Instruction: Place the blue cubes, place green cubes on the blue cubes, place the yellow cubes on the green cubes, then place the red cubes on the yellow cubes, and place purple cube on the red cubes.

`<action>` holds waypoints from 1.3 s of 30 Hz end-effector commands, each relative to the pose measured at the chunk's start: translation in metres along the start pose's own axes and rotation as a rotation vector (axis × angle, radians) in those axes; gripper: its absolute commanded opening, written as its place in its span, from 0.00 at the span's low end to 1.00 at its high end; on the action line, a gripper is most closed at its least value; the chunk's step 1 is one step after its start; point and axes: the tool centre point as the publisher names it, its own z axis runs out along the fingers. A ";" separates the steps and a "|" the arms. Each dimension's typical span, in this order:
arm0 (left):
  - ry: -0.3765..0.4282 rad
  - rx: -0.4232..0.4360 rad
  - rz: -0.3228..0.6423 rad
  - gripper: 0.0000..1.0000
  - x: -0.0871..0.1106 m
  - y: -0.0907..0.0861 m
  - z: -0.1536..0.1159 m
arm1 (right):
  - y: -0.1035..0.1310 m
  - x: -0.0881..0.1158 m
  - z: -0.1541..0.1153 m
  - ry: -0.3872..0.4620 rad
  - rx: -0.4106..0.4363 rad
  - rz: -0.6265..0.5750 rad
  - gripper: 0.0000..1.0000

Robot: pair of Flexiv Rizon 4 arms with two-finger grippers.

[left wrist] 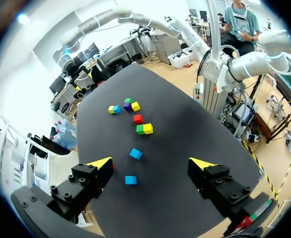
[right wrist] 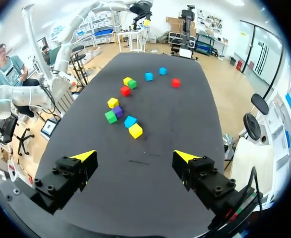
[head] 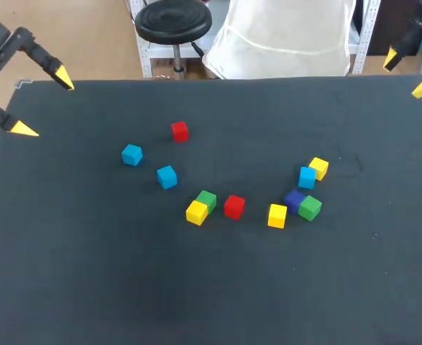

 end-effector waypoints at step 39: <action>0.120 0.161 0.085 1.00 0.003 0.011 0.069 | 0.031 0.001 0.010 -0.010 0.224 0.001 1.00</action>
